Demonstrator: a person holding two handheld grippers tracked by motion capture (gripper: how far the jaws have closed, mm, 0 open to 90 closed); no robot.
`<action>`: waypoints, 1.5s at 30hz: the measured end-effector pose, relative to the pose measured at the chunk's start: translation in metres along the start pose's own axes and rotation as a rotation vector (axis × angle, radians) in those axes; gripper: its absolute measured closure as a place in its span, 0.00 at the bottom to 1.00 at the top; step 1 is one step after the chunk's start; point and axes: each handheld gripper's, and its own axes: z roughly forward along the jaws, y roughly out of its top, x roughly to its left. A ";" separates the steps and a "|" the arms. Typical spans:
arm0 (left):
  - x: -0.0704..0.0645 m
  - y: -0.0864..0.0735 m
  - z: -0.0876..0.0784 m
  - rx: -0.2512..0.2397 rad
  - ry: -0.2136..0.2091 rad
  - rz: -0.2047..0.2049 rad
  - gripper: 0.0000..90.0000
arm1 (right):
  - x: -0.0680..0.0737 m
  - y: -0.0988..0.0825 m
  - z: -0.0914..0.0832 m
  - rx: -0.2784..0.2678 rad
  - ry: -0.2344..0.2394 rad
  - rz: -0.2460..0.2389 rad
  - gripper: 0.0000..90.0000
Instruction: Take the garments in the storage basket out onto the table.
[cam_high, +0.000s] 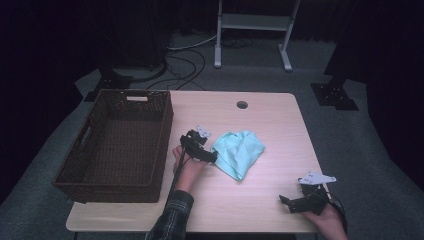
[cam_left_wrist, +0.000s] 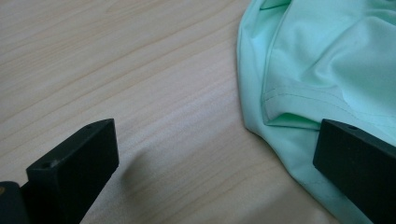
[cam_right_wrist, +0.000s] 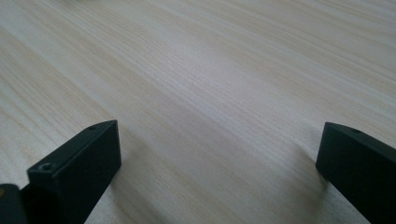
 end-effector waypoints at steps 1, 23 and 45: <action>-0.001 0.000 -0.001 0.004 -0.001 0.000 0.00 | 0.000 0.000 0.000 0.000 0.000 0.000 0.00; -0.044 -0.045 -0.048 0.017 -0.022 -0.024 0.00 | 0.000 0.000 0.000 0.000 0.000 0.000 0.00; -0.045 -0.066 -0.063 -0.015 -0.084 -0.006 0.00 | 0.002 -0.002 -0.002 0.001 -0.010 0.009 0.00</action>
